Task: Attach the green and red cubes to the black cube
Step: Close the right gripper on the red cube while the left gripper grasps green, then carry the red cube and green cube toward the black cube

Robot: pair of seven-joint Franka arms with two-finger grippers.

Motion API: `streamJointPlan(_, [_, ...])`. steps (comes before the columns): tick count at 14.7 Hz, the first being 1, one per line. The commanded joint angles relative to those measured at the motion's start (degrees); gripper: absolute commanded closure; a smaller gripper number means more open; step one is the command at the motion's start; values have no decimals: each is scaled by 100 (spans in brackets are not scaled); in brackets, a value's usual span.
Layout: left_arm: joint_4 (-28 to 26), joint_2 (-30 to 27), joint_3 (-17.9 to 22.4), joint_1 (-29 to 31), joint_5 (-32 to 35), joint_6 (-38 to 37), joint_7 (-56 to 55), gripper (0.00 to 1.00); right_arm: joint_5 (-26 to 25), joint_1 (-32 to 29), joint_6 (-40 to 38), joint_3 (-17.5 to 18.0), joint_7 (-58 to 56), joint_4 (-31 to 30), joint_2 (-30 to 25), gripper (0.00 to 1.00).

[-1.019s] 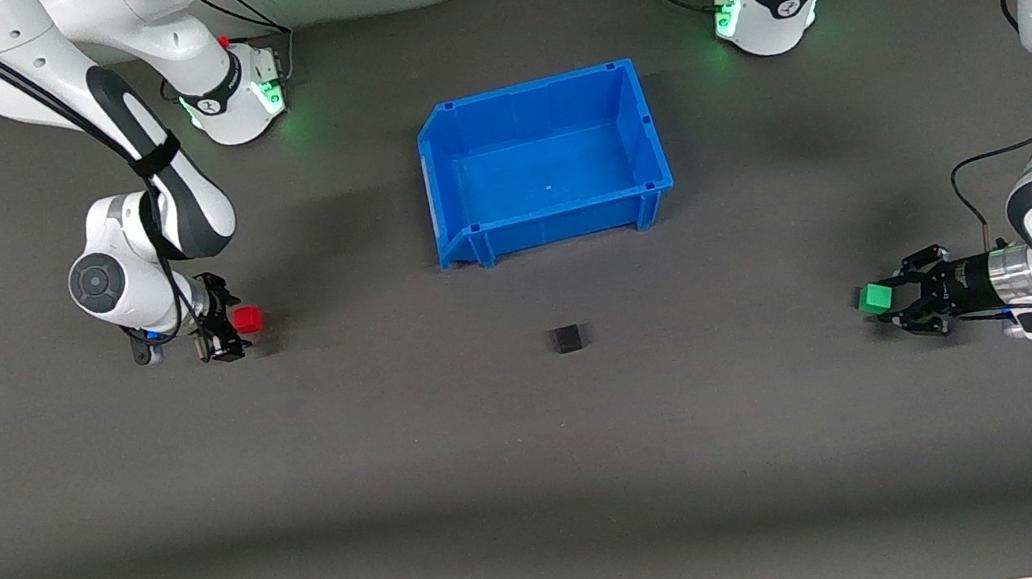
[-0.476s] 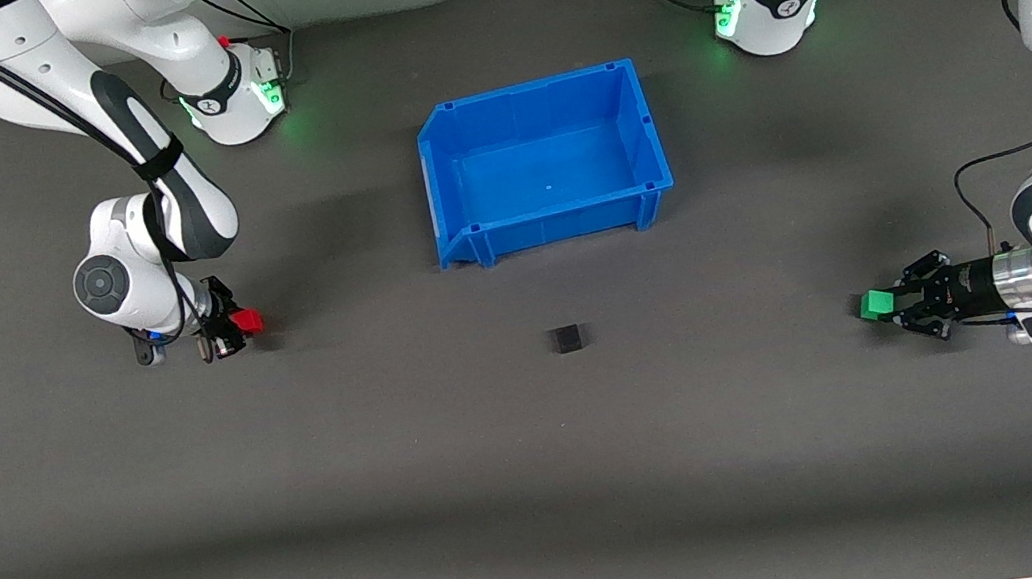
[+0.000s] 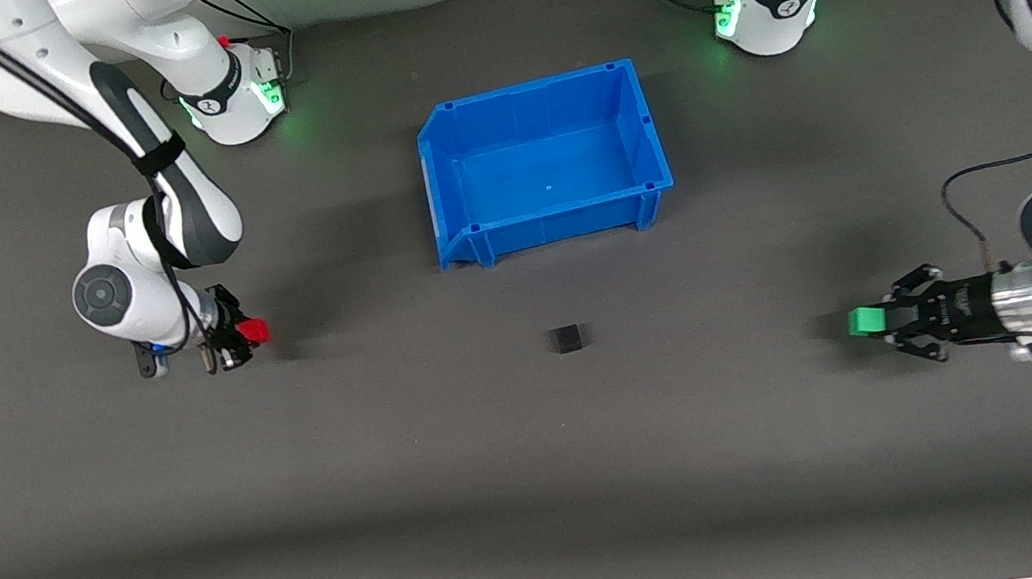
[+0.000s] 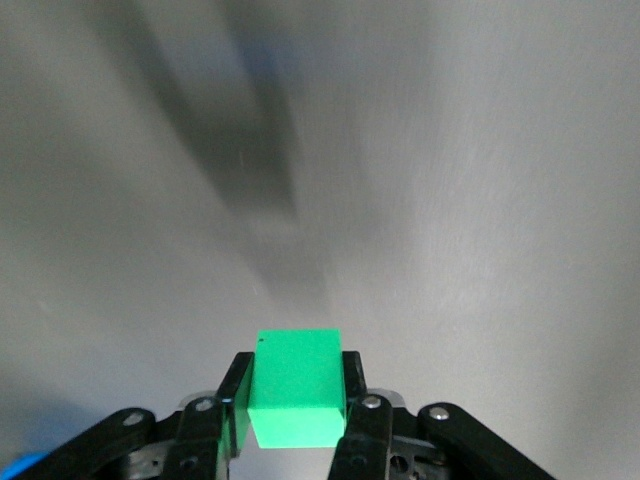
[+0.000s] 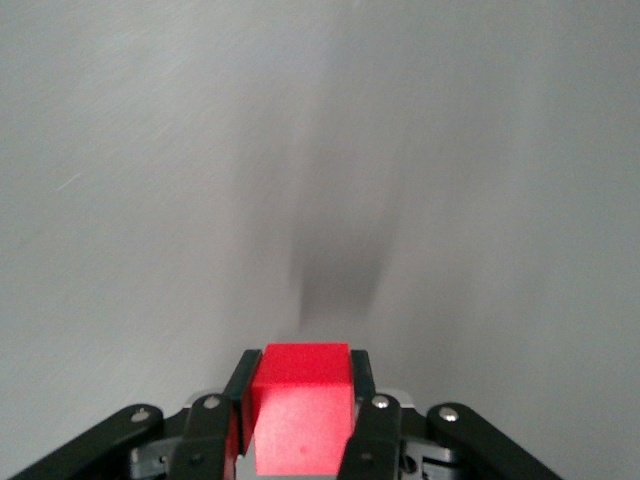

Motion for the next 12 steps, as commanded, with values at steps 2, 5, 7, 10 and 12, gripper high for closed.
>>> streamJointPlan(2, [4,-30,75,-686,-267,222,-1128,70,564,933,-1139,-27,1316,2459,1107,67])
streamJointPlan(5, [-40,-39,75,-1239,-486,704,-2024,70,865,1180,-1139,-27,1809,3901,2126,68])
streamJointPlan(7, [-119,-30,75,-1652,-540,1143,-2552,70,1049,1181,-1131,69,2152,4894,2838,68])
streamJointPlan(10, [-268,-30,75,-2179,-583,1618,-2993,70,1217,1181,-1070,140,2469,5898,3656,68])
streamJointPlan(12, [-400,-30,75,-2557,-759,1952,-3169,70,1208,1181,-816,411,2688,6260,3974,69])
